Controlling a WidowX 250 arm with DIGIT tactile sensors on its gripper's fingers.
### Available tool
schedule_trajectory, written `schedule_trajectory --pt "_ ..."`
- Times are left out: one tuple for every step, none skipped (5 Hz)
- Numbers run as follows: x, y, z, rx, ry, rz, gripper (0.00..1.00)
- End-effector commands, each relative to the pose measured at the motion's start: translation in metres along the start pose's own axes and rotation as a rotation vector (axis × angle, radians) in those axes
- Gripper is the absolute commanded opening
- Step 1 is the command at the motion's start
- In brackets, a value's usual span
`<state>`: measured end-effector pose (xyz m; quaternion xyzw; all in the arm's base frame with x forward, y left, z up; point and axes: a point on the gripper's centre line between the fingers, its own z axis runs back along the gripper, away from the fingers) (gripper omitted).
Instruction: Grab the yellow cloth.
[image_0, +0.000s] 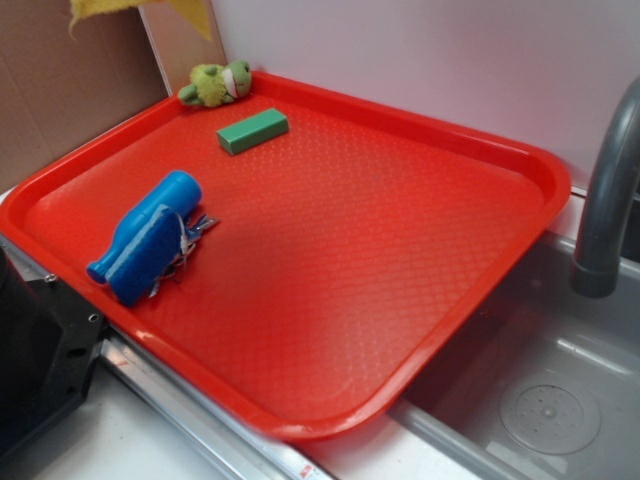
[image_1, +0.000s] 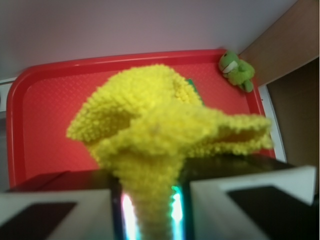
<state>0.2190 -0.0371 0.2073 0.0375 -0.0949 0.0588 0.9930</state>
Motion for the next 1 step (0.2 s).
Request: schedule_trajectory --pt "-0.0201 0.0257 0.0091 0.010 -0.001 0.056 0.00"
